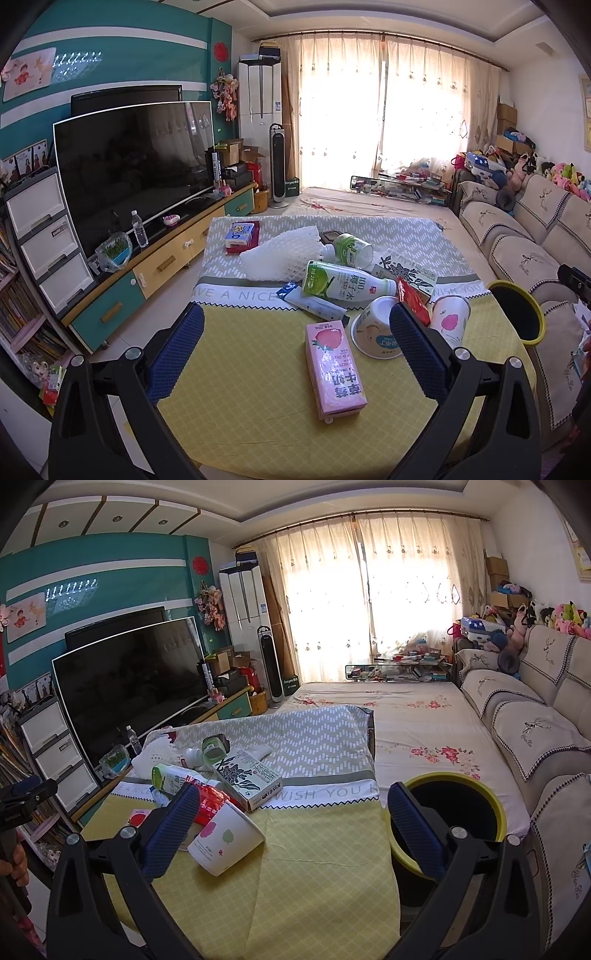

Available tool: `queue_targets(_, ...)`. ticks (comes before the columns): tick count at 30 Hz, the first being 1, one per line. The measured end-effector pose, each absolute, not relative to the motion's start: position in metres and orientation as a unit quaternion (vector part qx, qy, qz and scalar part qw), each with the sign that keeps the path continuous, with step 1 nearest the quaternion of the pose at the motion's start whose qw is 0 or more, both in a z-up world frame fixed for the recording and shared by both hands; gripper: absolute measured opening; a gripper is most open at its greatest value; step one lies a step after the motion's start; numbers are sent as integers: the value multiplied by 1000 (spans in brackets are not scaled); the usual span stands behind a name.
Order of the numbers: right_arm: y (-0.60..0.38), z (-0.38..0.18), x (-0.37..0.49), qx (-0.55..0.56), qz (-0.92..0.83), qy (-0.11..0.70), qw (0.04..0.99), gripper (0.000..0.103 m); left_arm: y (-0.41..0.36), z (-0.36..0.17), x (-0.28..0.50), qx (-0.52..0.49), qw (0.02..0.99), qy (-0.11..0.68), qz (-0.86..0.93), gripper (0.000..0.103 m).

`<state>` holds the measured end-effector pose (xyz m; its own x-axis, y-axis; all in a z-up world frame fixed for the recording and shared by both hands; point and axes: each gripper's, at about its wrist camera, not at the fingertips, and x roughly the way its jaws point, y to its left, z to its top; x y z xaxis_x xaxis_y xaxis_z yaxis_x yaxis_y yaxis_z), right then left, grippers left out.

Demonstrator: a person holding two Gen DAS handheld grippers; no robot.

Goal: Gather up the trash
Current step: 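Move the right tool toward the white paper cup on the table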

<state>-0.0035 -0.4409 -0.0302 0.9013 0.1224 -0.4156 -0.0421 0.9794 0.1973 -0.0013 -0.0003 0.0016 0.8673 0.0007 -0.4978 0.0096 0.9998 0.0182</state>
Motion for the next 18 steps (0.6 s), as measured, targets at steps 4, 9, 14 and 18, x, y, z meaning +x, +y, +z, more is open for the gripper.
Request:
queue_targets(4,-441,-30,-3,92,43,218,971,97,-1,0,-1,9,967,256,-3,99)
queue_targets(9,-442,-31,-3,92,42,219,971,97,-3,0,-2,8,967,256,-3,99)
queue_targets(14,-441,-30,-3,92,42,218,971,97,-2,0,-2,9,967,256,-3,99)
queue_targets(18,-442,-30,-3,92,43,219,970,97,-2,-1,-2,9,967,256,-3,99)
